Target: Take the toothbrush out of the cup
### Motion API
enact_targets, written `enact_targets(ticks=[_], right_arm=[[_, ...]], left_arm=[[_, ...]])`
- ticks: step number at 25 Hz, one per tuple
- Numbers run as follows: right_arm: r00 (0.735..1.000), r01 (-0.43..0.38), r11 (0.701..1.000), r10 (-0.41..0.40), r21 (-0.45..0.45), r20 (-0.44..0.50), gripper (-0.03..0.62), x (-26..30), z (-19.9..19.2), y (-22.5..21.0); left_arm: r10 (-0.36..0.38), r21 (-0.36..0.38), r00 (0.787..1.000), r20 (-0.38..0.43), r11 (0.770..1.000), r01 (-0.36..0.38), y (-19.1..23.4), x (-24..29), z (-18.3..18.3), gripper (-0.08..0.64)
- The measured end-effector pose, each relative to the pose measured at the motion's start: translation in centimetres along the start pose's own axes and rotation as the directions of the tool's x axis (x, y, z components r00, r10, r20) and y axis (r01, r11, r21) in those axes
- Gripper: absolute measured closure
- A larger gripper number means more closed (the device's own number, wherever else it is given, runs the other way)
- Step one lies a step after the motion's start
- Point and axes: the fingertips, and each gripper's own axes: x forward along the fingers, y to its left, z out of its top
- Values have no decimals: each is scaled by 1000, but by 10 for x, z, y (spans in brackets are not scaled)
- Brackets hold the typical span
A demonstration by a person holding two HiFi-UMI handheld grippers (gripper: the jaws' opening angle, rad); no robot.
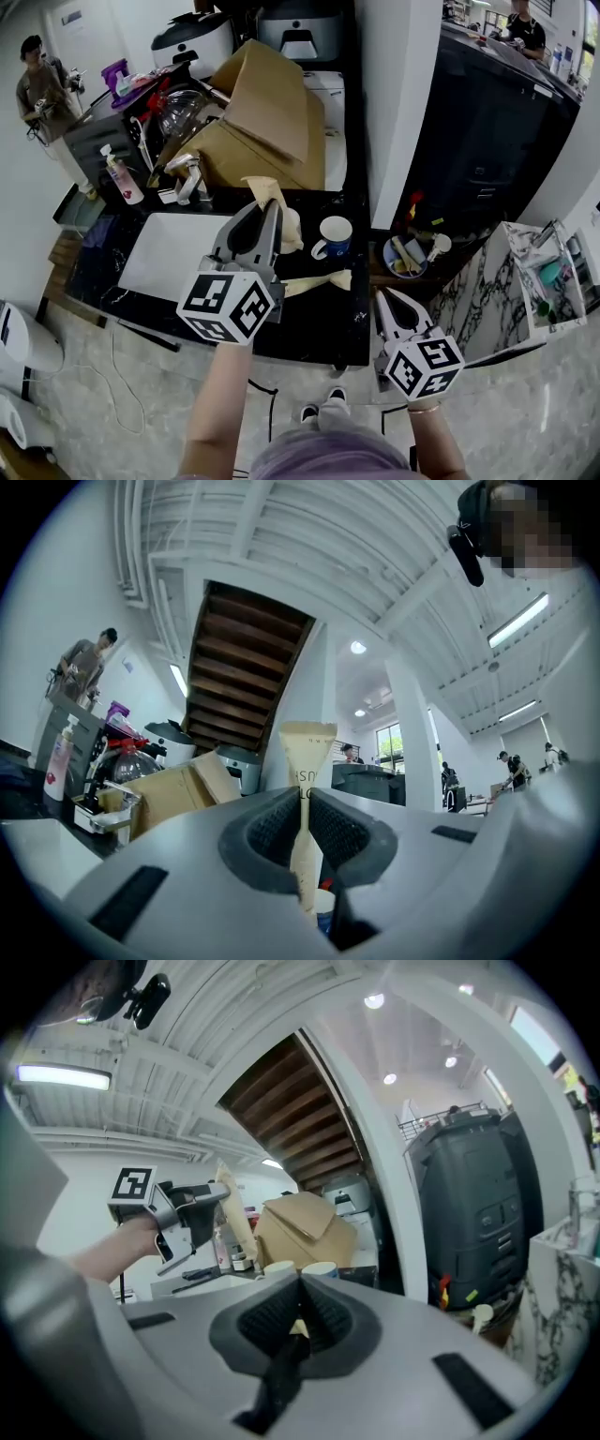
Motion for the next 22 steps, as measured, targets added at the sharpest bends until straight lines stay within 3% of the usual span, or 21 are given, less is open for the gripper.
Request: enact_targets(ticks=[8,22], right_arm=[[999,-32,999,32,-7,-14,590,-11,-10,38],[999,-19,1000,18,-22,-33,591,-40,-24,49]], left_arm=[[76,-13,996,-50,997,-76,27,-73,-8,534],[134,-26,971,-198,990,-142,33,-137,-72,534]])
